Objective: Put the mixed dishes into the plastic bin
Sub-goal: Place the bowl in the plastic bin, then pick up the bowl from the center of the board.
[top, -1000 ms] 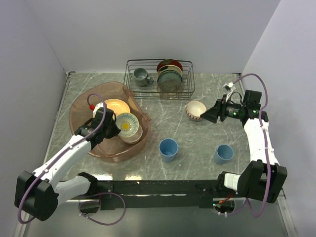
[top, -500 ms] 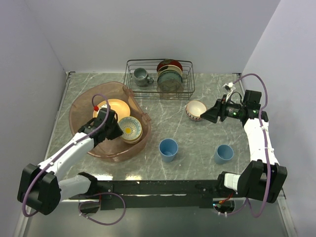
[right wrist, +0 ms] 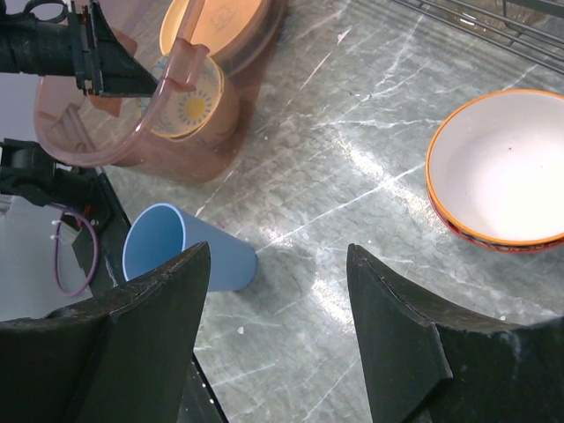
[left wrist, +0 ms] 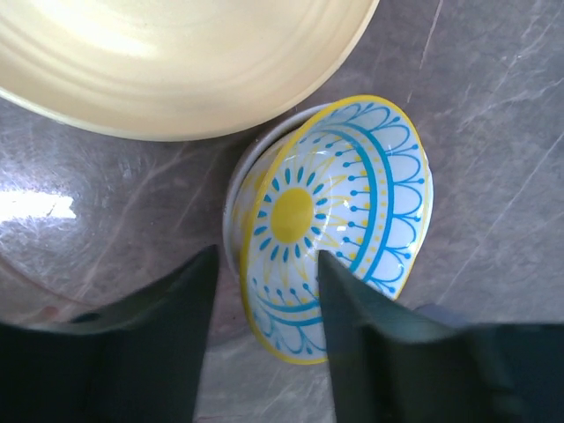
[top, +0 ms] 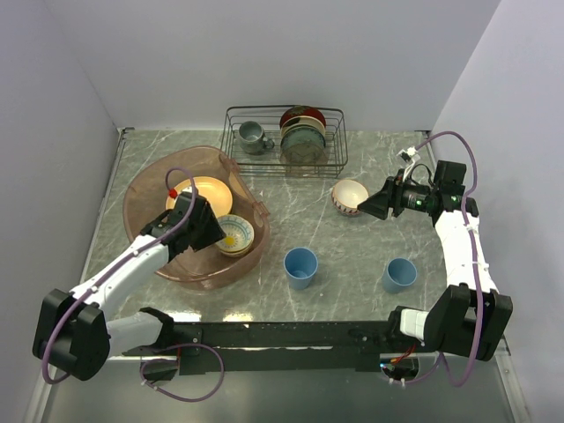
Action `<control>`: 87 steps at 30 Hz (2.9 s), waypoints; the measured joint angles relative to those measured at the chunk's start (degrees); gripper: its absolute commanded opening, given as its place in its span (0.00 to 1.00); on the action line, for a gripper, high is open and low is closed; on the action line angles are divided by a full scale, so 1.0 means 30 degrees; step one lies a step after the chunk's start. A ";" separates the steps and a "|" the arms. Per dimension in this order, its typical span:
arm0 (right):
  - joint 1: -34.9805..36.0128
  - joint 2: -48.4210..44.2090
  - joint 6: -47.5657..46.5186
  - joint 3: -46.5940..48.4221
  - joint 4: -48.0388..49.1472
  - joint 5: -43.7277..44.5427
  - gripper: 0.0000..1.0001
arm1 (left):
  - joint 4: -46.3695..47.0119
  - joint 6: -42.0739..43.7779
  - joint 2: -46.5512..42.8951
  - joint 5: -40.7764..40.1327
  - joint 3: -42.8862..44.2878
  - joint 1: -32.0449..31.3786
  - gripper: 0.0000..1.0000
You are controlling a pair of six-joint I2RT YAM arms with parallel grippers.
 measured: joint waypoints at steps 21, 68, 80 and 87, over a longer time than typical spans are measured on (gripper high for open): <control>0.0007 0.1020 -0.0124 0.0000 0.0284 0.1953 0.71 | -0.0335 0.2674 -0.4036 -0.0153 0.0962 0.0073 0.99; 0.8888 1.2014 -0.4379 0.7949 -0.3468 1.6560 0.16 | -0.0015 0.6812 -0.9173 -0.2222 -0.0219 0.0087 0.99; 0.8918 1.1307 -0.4940 0.7963 -0.3701 1.6560 0.00 | -0.0015 0.6812 -0.9384 -0.2310 -0.0219 0.0087 0.99; 0.8918 0.9668 -0.5566 0.7949 -0.3789 1.6538 0.00 | -0.0007 0.6798 -0.9763 -0.2288 -0.0219 0.0087 0.99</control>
